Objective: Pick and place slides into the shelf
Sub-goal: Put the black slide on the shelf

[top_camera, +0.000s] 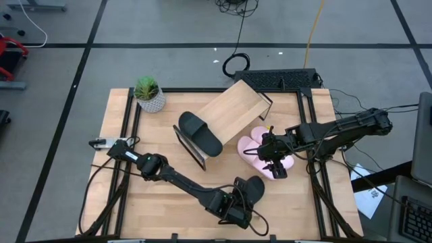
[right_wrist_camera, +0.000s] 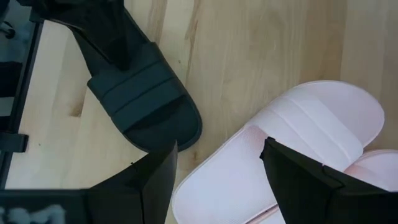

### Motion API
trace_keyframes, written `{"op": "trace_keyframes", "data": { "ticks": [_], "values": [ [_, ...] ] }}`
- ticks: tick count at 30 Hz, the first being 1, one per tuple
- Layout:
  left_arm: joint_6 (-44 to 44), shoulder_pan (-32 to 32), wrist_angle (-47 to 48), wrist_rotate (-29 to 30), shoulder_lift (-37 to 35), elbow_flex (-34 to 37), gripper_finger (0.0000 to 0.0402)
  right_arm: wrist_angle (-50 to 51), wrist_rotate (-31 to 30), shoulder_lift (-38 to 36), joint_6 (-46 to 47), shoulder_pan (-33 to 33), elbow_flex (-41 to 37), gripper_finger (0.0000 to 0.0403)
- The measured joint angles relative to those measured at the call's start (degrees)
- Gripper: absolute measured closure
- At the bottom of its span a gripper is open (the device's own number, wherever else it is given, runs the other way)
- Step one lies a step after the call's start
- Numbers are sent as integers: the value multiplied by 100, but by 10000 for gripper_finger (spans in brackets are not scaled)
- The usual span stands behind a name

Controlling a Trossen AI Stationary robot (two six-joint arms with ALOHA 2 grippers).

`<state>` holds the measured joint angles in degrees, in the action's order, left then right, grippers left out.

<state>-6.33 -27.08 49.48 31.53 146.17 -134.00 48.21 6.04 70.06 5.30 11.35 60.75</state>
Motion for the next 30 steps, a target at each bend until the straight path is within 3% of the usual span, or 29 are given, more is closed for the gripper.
{"op": "trace_keyframes", "data": {
  "ticks": [30],
  "values": [
    [-227, -25, -7, 141, 10, 29, 314, -31, -20, 0, -59, 1, 0, 174]
  ]
}}
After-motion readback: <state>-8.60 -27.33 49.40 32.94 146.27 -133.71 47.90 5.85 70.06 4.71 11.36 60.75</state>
